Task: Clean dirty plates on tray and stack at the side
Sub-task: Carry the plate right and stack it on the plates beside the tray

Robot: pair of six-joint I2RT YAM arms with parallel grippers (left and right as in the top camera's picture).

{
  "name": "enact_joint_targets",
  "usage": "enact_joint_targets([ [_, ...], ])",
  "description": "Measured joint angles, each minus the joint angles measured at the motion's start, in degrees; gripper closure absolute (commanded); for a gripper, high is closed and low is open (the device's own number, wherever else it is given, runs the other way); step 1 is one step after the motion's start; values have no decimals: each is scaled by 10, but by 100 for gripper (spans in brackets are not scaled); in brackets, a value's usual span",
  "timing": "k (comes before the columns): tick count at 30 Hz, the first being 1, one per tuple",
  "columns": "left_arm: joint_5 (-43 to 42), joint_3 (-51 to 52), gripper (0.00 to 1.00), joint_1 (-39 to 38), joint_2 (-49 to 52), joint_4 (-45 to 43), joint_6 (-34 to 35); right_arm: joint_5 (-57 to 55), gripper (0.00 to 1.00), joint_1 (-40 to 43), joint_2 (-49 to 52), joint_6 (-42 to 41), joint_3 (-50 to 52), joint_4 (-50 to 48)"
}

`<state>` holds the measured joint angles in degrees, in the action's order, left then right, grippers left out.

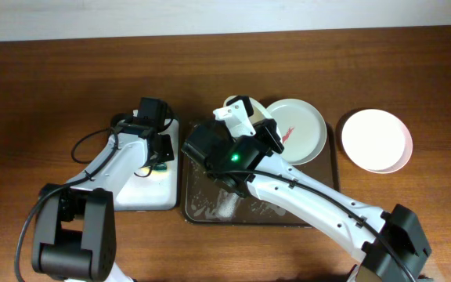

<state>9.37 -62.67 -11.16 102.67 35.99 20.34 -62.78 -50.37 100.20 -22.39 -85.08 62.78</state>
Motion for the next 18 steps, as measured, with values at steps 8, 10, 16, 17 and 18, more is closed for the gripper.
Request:
enact_joint_targets([
  [8, 0, 0, 34, 0, 1, 0, -5, 40, 96, 36, -1, -56, 0, 0],
  [10, 0, 0, 31, 0, 2, 0, -4, 78, 96, 71, -4, -71, -3, 1],
  [16, 0, 0, 28, 0, 2, -1, -4, 225, 96, 246, -53, -94, -9, -1],
  [17, 0, 0, 28, 0, 3, -1, -4, 251, 96, 282, -61, -95, -10, -1],
  [18, 0, 0, 28, 0, 3, -1, -4, 275, 96, 312, -67, -96, -11, 0],
])
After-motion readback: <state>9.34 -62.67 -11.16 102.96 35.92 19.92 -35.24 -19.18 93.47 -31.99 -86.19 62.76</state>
